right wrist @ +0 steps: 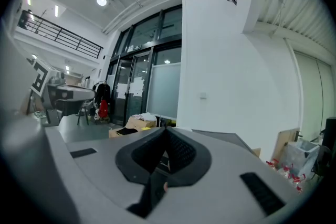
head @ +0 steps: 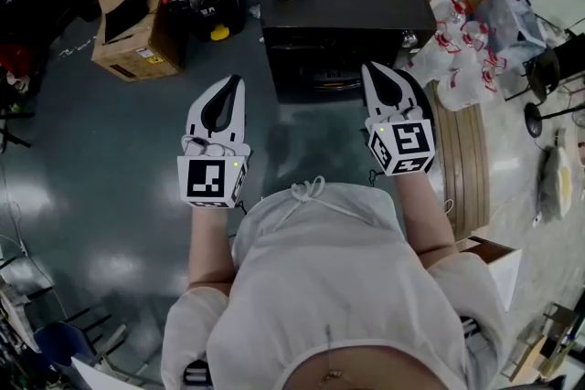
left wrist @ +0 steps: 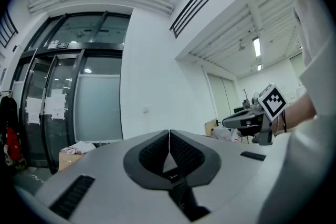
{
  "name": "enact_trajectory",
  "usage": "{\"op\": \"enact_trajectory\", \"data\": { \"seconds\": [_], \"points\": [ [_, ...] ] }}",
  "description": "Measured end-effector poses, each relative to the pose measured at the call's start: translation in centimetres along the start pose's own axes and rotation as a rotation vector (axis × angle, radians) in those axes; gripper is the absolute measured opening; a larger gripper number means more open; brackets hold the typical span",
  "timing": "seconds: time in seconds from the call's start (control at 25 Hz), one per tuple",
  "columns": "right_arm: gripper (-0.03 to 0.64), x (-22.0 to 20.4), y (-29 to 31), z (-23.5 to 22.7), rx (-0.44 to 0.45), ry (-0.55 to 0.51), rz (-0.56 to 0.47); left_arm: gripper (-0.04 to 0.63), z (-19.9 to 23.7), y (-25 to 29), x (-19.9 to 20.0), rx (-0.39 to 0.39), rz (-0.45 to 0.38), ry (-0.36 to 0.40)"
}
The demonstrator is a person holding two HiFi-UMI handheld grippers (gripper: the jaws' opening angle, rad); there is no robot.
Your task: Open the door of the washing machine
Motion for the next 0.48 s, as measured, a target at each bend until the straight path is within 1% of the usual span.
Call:
{"op": "enact_trajectory", "data": {
  "seconds": [0.24,0.48],
  "points": [
    [0.002,-0.2,-0.6,-1.2,0.009,0.004,-0.007,0.023,-1.4,1.1,0.1,0.0,0.004,-0.001],
    [0.002,-0.2,-1.1,-3.0,0.035,0.01,-0.011,0.023,-3.0,2.3,0.6,0.013,0.009,-0.031]
  ]
}}
Point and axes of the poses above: the fingertips, and each gripper's own axes: y forward along the fingers, z to its left, x out of its top, the point moved 5 cm from there along -y, backward along the fingers, and after that the axes turned 11 degrees about x, right-handed, at the moved point
